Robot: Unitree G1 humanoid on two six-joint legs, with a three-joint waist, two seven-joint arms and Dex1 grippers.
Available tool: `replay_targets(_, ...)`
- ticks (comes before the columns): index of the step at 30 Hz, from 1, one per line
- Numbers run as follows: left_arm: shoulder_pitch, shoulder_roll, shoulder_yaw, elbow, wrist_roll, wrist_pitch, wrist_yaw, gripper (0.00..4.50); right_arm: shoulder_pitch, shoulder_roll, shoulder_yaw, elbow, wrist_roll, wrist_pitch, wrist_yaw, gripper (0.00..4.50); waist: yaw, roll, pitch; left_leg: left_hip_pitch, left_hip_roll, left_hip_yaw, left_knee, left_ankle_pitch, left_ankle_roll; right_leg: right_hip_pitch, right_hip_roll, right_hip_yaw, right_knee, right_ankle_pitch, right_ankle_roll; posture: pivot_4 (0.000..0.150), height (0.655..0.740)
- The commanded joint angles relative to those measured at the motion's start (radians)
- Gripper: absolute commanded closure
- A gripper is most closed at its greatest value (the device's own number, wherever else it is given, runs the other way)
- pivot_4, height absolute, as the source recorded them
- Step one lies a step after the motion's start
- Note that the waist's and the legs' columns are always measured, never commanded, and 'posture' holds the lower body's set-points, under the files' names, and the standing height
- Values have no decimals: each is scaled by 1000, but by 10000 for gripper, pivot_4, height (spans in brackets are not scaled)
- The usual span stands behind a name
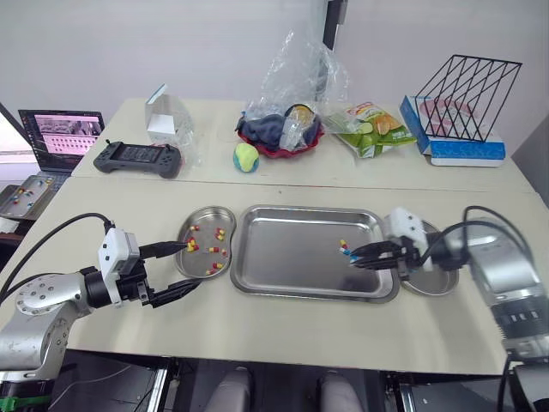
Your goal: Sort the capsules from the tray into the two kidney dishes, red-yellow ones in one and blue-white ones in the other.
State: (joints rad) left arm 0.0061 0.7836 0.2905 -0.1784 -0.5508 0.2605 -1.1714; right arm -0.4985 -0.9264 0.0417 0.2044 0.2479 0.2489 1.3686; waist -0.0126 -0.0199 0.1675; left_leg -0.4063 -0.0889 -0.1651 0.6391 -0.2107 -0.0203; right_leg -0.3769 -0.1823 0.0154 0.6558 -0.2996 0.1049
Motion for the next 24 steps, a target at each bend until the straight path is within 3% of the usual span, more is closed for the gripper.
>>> replay_targets(1,-16,13,11,8,-6,-17,-12,0,14,-79,-81,90,-39,-65,-41,41846,1,0,0,0,0,0,0,0,0,0,0,0,0,0,0,1500,7391)
replay_targets(13,-39,13,4,33,2,-25,-29,0,58,-106,-94,128,-67,-39,-91,41846,-32,1,0,0,2,3,-1,0,0,-3,1,1,2,0,0,1500,7391)
replay_targets(15,-41,13,2,35,3,-27,-30,0,59,-105,-96,126,-64,-42,-97,31647,-31,1,0,0,2,3,-1,0,0,-3,1,1,2,0,0,1500,7391)
replay_targets(24,-61,16,-8,64,12,-41,-48,0,87,-135,-169,84,-6,-6,-103,1228,-29,2,0,0,2,3,-1,0,0,-3,1,1,2,0,0,1500,7391)
